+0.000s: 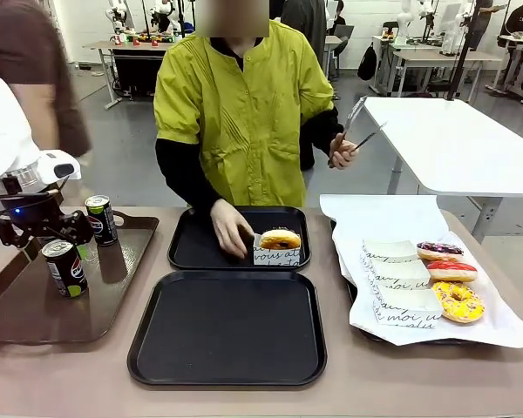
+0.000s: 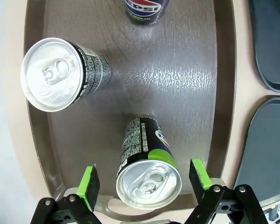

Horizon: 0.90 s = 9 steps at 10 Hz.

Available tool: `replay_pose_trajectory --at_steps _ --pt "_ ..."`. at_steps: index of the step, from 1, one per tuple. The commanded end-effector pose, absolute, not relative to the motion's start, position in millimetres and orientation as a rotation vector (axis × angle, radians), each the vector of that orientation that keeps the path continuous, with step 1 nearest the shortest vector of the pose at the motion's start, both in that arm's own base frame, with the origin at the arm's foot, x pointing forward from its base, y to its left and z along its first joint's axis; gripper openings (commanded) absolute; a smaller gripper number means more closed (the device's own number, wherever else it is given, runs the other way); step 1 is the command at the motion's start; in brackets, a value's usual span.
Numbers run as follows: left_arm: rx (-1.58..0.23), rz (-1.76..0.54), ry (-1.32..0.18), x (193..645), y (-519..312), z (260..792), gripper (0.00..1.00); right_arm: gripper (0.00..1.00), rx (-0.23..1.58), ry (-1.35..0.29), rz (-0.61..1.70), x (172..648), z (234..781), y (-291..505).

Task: Set up donuts and drinks on trays.
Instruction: Pick up one Pepsi coke and place it on the Flat Tray.

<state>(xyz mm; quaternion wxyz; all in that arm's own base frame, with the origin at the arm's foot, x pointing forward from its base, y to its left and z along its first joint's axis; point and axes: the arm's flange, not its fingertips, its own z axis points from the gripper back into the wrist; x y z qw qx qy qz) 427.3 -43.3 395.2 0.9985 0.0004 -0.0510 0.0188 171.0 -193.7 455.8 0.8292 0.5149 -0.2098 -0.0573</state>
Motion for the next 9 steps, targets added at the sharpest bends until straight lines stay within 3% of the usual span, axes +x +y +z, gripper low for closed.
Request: replay_pose_trajectory --at_steps 1,4,5,7,8,9 --pt "0.037 0.066 -0.11 434.6 -46.3 384.3 1.0 1.0 1.101 -0.452 -0.114 170.3 455.8 -194.3" --pt "0.039 0.075 -0.107 439.4 -44.1 377.6 1.0 1.0 1.101 -0.452 -0.114 170.3 455.8 -194.3" --pt "0.025 0.068 -0.131 439.9 -43.5 378.2 0.58 1.0 1.101 -0.452 -0.114 170.3 455.8 -194.3" --pt "0.023 0.066 -0.141 440.4 -43.2 380.7 0.54 1.0 1.101 -0.452 -0.114 170.3 455.8 -194.3" --pt "0.021 0.063 -0.138 440.7 -42.8 381.3 0.07 1.0 1.101 -0.452 -0.114 170.3 455.8 -194.3" --pt "0.022 0.062 -0.134 440.7 -42.8 381.6 0.39 1.0 1.101 -0.452 -0.114 170.3 455.8 -194.3"
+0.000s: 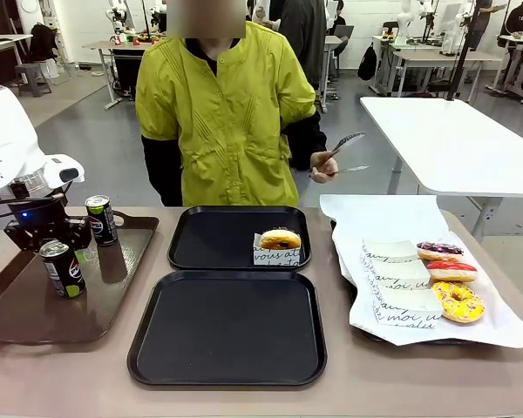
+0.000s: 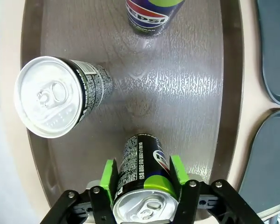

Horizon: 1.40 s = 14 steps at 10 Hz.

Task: Set up donuts and drinks on trays.
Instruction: Pick up one Pepsi coke and place it on the Flat Tray.

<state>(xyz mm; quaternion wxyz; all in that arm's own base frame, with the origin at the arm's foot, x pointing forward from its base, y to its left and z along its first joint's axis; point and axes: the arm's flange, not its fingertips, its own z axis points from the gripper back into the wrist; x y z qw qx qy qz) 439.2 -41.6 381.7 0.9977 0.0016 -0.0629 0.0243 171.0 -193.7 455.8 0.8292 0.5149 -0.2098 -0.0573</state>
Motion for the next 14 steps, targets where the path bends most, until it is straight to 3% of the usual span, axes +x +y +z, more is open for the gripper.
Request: replay_pose_trajectory --at_steps 1,3,4,5,10,14 --pt "0.02 0.067 -0.126 440 -43 382 0.0 1.0 1.101 -0.452 -0.114 170 456 -194" --pt "0.024 0.076 -0.116 440 -43 383 0.0 1.0 1.101 -0.452 -0.114 170 456 -194" --pt "0.025 0.08 -0.116 440 -43 384 0.11 1.0 1.101 -0.452 -0.114 170 456 -194" --pt "0.027 0.081 -0.116 444 -44 387 0.1 1.0 1.101 -0.452 -0.114 170 456 -194" --pt "0.025 0.057 -0.123 424 -60 532 0.1 1.0 1.101 -0.452 -0.114 170 456 -194" --pt "0.018 0.043 -0.137 414 -57 543 0.1 1.0 1.101 -0.452 -0.114 170 456 -194"
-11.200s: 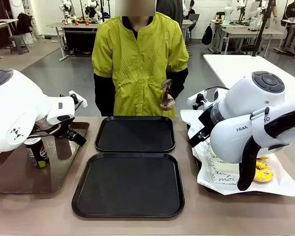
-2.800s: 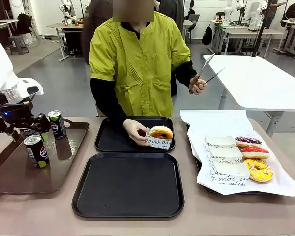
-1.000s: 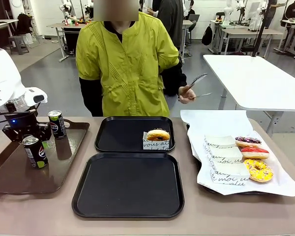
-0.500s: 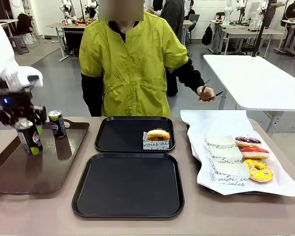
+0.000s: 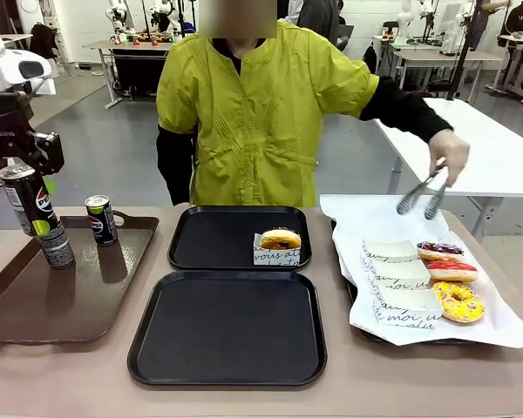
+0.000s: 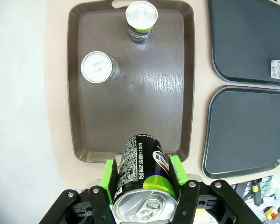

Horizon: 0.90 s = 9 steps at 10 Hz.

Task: Set up donuts and drinks on trays.
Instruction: Pick up one Pepsi coke and place it on the Flat Tray.

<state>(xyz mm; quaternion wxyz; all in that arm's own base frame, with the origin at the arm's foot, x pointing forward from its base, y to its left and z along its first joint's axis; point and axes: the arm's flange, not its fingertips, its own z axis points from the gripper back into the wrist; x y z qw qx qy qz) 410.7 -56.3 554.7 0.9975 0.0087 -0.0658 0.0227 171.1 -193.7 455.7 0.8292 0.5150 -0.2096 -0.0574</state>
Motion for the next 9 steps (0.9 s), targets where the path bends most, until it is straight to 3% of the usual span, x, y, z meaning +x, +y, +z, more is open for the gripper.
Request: replay_pose_trajectory --at_steps 1,2,5,9 --pt "0.018 0.043 -0.137 414 -57 543 0.1 1.0 1.101 -0.452 -0.114 170 456 -194" --pt "0.017 0.045 -0.132 411 -56 555 0.56 1.0 1.101 -0.452 -0.114 170 456 -194" --pt "0.061 -0.075 -0.199 430 -114 536 0.56 1.0 1.101 -0.452 -0.114 170 456 -194" --pt "0.11 -0.192 -0.203 492 -199 507 0.56 1.0 1.101 -0.452 -0.114 170 456 -194"
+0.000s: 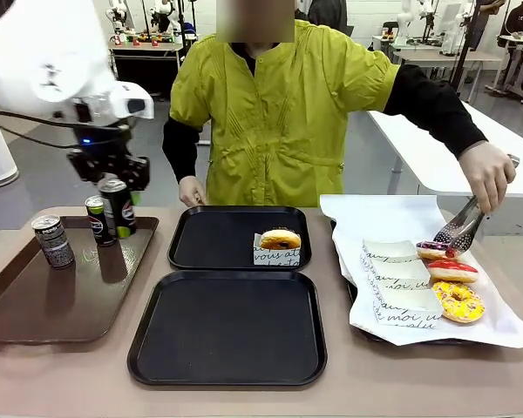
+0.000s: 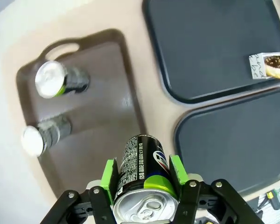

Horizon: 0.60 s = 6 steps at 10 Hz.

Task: Set up donuts and drinks on trays.
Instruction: Pick up one Pepsi coke and place it on the Flat Tray.

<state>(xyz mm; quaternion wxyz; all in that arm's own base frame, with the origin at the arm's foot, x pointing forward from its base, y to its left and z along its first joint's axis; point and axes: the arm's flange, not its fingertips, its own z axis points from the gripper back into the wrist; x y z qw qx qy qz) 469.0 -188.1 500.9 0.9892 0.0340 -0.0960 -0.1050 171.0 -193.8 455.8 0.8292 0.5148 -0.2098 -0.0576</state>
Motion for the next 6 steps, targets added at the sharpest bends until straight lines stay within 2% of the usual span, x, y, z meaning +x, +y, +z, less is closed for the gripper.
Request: replay_pose_trajectory --at_steps 1,4,5,6 --pt "0.117 -0.216 -0.211 503 -219 503 0.56 1.0 1.101 -0.452 -0.114 170 456 -194" --pt "0.091 -0.252 -0.24 534 -261 490 0.56 1.0 1.101 -0.452 -0.114 170 456 -194" --pt "0.095 -0.257 -0.2 529 -260 488 0.56 1.0 1.101 -0.452 -0.114 170 456 -194" --pt "0.09 -0.243 -0.098 493 -235 510 0.56 1.0 1.101 -0.452 -0.114 170 456 -194"
